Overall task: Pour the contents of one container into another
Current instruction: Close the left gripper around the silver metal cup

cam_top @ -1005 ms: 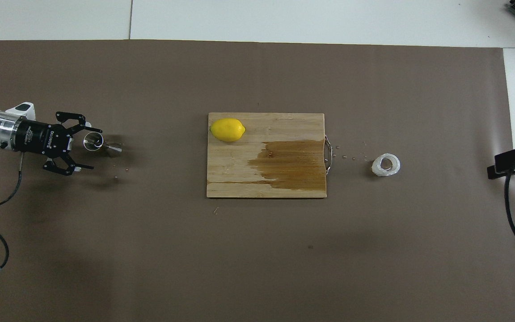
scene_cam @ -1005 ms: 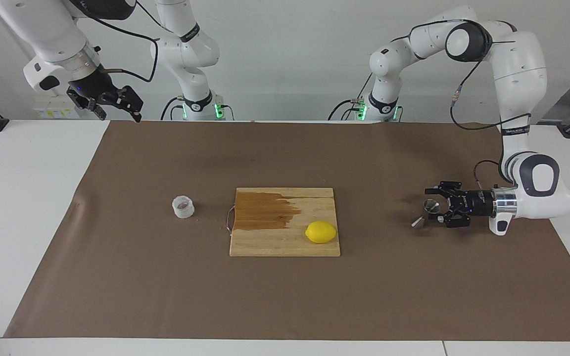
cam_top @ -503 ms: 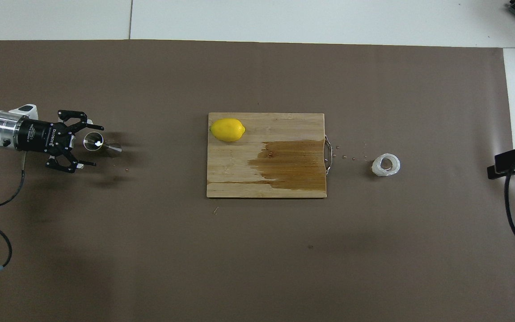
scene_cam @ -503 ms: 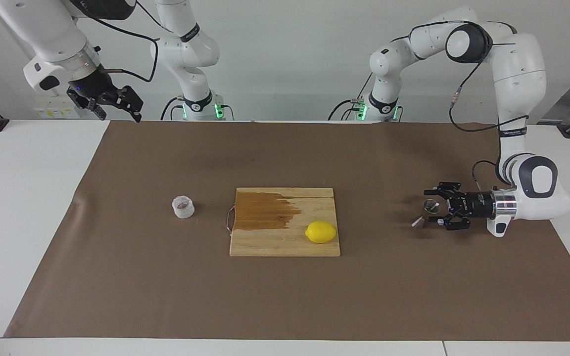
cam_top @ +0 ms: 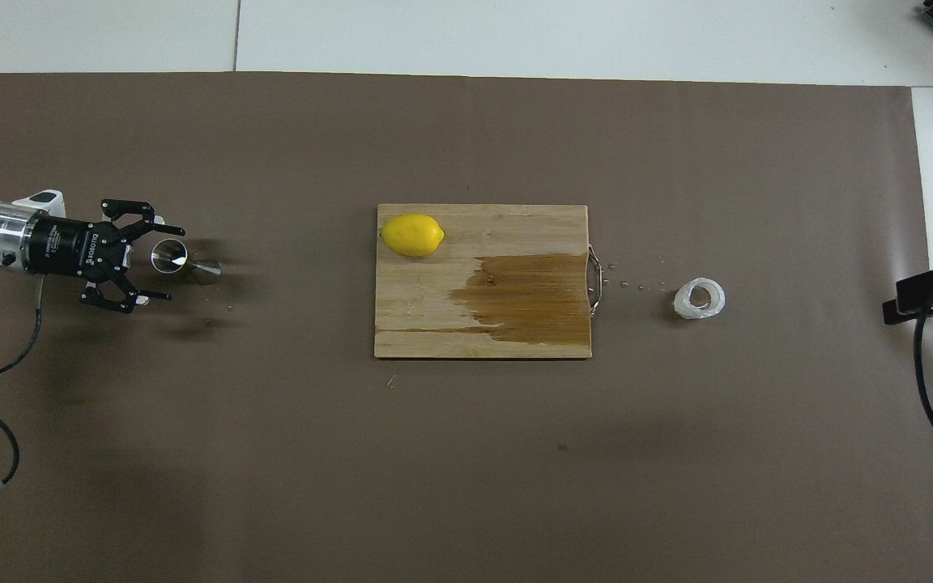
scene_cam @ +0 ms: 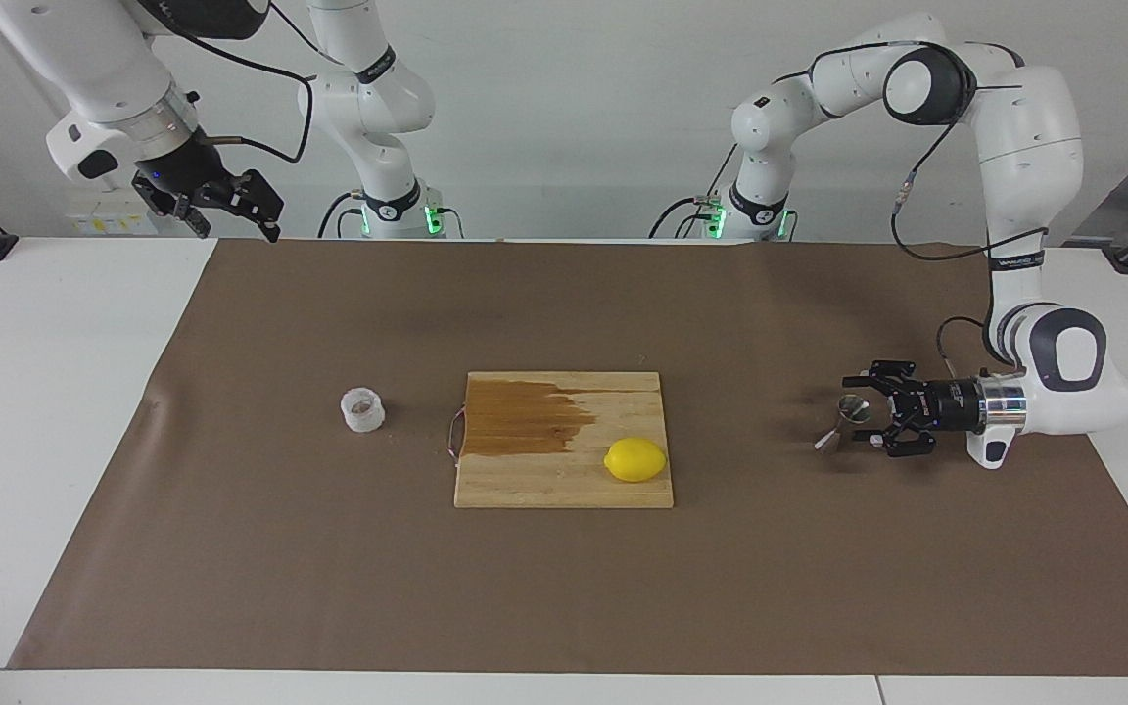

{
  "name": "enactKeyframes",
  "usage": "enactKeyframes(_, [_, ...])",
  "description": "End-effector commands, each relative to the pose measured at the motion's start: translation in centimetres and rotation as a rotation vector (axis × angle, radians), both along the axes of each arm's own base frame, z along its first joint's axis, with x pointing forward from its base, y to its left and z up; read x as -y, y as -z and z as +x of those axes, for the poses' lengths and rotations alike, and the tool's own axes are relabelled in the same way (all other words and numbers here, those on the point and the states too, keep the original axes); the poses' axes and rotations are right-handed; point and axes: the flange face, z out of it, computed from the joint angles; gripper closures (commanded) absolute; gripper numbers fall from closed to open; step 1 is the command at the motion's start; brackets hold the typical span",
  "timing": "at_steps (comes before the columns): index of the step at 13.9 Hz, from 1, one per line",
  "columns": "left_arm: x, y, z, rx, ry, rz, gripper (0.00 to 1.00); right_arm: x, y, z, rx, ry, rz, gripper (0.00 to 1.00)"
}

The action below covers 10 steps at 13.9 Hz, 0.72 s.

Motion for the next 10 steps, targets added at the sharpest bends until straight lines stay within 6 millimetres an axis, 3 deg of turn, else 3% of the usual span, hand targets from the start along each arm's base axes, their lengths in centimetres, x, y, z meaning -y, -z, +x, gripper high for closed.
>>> enactKeyframes(1, [-0.23, 0.22, 0.23, -0.013, -0.03, -0.018, 0.0, 0.19, -0.01, 0.14, 0.003, -0.004, -0.004, 0.0])
enactKeyframes(5, [-0.16, 0.24, 0.3, -0.01, -0.036, -0.02, 0.0, 0.19, -0.01, 0.14, 0.003, -0.004, -0.004, 0.0])
enactKeyframes(7, [-0.09, 0.28, 0.28, -0.012, -0.04, -0.027, 0.14, 0.19, -0.01, 0.14, 0.003, -0.004, -0.004, 0.0])
enactKeyframes(10, [-0.08, 0.26, 0.3, -0.011, -0.042, -0.029, 0.2, 0.18, 0.0, 0.12, 0.001, -0.005, -0.004, 0.0])
